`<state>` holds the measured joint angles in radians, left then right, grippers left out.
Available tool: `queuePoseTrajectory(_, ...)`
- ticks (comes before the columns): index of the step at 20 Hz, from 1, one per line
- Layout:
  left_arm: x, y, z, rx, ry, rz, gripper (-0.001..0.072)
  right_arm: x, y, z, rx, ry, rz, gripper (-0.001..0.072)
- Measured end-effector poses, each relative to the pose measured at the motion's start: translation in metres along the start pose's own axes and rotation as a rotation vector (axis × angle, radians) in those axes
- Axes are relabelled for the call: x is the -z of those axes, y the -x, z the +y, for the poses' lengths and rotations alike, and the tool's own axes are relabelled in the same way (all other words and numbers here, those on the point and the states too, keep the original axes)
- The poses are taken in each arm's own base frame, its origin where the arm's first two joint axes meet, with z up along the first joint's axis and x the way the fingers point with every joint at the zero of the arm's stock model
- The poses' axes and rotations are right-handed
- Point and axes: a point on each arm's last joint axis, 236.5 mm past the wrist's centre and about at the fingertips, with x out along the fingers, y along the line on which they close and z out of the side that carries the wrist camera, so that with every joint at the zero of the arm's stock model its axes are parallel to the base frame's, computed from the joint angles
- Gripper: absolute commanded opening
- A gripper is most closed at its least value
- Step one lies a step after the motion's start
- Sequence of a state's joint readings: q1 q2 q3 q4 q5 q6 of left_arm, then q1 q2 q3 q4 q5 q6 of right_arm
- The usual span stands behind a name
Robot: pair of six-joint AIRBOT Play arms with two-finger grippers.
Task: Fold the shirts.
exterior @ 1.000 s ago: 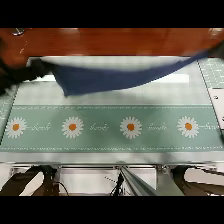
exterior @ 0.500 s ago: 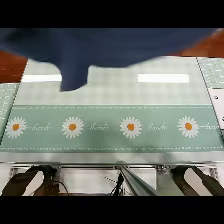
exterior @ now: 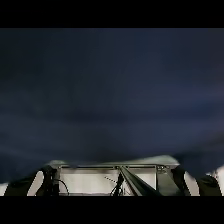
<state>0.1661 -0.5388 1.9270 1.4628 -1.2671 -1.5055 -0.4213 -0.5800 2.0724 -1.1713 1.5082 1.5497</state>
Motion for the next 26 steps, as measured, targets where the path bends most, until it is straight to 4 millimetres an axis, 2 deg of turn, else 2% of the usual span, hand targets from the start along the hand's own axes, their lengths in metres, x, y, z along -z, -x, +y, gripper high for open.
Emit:
queuePoseTrajectory(2, 0.017, -0.003, 0.002, -0.008, 0.011, 0.052, 0.0022, 0.026, 0.0, -0.013, 0.021, -0.023, 0.097, 0.0027)
queuePoseTrajectory(4, 0.047, -0.016, 0.004, -0.014, 0.029, 0.148, 0.0022, 0.053, -0.009, -0.023, 0.029, -0.046, 0.201, 0.0026)
queuePoseTrajectory(6, 0.084, -0.037, 0.004, -0.006, 0.051, 0.258, 0.0022, 0.085, -0.028, -0.034, 0.038, -0.075, 0.317, 0.0027)
queuePoseTrajectory(7, 0.111, -0.053, 0.003, 0.003, 0.064, 0.337, 0.0022, 0.103, -0.042, -0.038, 0.035, -0.09, 0.376, 0.0027)
queuePoseTrajectory(10, 0.201, -0.107, -0.009, 0.062, 0.116, 0.576, 0.0022, 0.163, -0.102, -0.049, 0.013, -0.135, 0.544, 0.0027)
queuePoseTrajectory(14, 0.326, -0.179, -0.031, 0.151, 0.225, 0.885, 0.0022, 0.259, -0.2, -0.063, -0.032, -0.214, 0.751, 0.0026)
queuePoseTrajectory(17, 0.401, -0.233, -0.05, 0.199, 0.348, 0.998, 0.0022, 0.329, -0.27, -0.068, -0.075, -0.284, 0.86, 0.0026)
queuePoseTrajectory(20, 0.454, -0.283, -0.069, 0.215, 0.449, 1.031, 0.0022, 0.389, -0.34, -0.07, -0.111, -0.393, 0.908, 0.0026)
queuePoseTrajectory(23, 0.493, -0.324, -0.088, 0.214, 0.509, 1.036, 0.0022, 0.426, -0.402, -0.066, -0.152, -0.529, 0.912, 0.0026)
queuePoseTrajectory(26, 0.522, -0.351, -0.101, 0.202, 0.543, 1.028, 0.0023, 0.454, -0.445, -0.06, -0.174, -0.675, 0.924, 0.0026)
